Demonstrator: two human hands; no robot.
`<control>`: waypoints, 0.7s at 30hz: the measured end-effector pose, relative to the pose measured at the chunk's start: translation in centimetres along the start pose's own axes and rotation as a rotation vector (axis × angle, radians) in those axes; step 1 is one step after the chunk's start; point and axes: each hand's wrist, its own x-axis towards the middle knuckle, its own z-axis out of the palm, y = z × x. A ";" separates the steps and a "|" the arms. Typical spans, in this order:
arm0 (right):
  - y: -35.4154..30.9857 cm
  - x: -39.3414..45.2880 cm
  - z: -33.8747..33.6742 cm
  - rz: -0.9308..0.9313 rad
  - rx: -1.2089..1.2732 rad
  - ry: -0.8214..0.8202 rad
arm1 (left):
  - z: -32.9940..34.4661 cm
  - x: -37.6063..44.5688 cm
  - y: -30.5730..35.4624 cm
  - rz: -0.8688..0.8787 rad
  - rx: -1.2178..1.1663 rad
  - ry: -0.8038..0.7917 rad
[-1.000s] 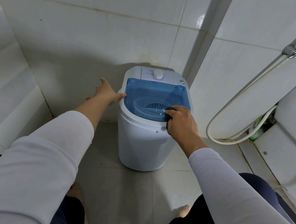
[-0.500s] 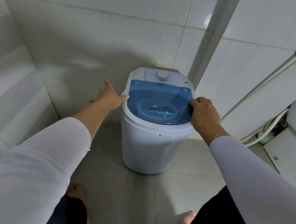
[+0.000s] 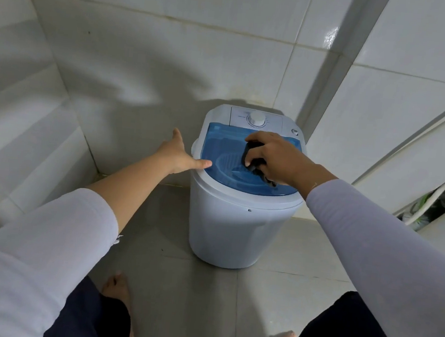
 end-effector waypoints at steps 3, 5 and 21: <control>0.1 -0.2 0.3 0.088 0.115 -0.084 | 0.1 0.0 -0.6 -0.012 -0.007 -0.017; 0.0 -0.4 0.7 0.141 0.180 -0.083 | 0.3 0.0 -0.7 -0.016 -0.027 -0.022; -2.0 2.2 -0.7 -0.063 -0.250 -0.047 | 0.3 -0.1 -0.3 0.028 -0.030 -0.019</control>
